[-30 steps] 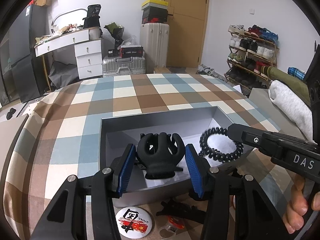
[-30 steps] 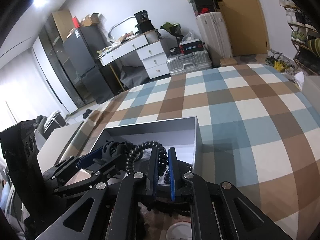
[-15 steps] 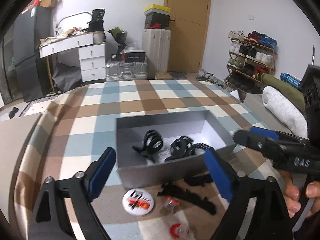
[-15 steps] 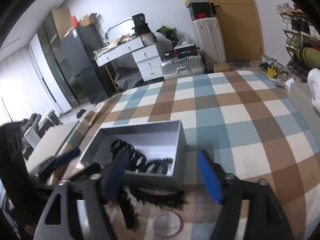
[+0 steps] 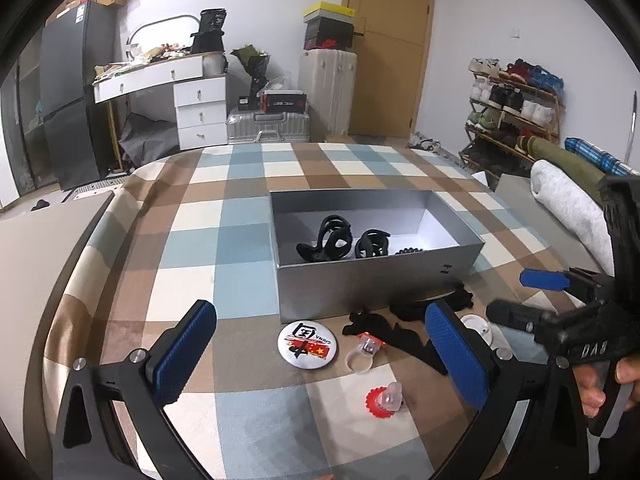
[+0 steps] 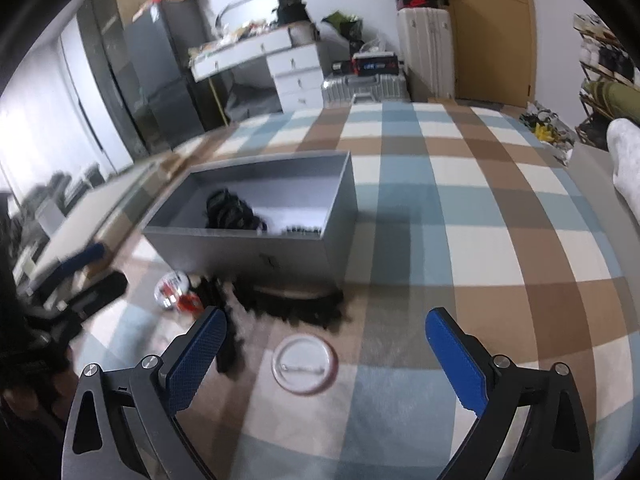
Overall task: Organize jewelry
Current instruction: 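Withdraw both tools from the box toward the remaining items, then grasp the white round badge pin with the right tool, then grasp the red-and-clear ring holder with the left tool while the right tool holds the badge, then carry the badge and ring holder into the grey box and open both tools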
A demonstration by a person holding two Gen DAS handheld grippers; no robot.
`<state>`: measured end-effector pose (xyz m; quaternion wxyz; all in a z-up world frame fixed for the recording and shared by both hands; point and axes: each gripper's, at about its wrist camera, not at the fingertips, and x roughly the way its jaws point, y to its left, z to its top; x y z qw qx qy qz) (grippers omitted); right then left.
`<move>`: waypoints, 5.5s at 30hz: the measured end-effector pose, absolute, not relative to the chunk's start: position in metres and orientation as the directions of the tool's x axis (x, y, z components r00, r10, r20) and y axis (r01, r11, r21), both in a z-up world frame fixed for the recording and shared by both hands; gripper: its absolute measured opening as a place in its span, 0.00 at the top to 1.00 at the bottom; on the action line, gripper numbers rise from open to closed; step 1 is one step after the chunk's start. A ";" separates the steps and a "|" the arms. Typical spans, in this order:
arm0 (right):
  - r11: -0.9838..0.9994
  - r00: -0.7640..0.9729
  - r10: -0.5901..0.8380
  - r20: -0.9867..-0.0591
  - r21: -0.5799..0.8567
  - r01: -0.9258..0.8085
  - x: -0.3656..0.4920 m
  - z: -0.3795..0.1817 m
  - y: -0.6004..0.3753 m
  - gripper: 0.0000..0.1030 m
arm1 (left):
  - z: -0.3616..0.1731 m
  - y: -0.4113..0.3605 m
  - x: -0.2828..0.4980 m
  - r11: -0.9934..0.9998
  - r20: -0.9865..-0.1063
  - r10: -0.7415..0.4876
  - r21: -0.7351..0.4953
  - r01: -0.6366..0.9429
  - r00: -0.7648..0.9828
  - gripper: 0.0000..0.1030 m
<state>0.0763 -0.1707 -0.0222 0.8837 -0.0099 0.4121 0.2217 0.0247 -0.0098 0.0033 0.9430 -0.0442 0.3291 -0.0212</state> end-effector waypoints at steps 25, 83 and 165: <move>0.900 0.501 0.266 -0.824 0.025 -0.436 0.072 -0.054 -0.155 0.02 | -0.020 -0.026 0.024 0.997 -0.699 -0.077 -0.040 0.068 0.711 0.01; 0.864 0.583 0.394 -0.711 0.069 -0.500 0.058 -0.018 -0.163 0.60 | -0.038 -0.044 0.013 0.947 -0.815 -0.185 0.000 0.320 0.549 0.25; 0.836 0.657 0.521 -0.545 0.171 -0.522 0.044 0.015 -0.175 0.60 | 0.011 0.010 0.017 0.985 -0.572 -0.154 -0.153 0.079 0.806 0.87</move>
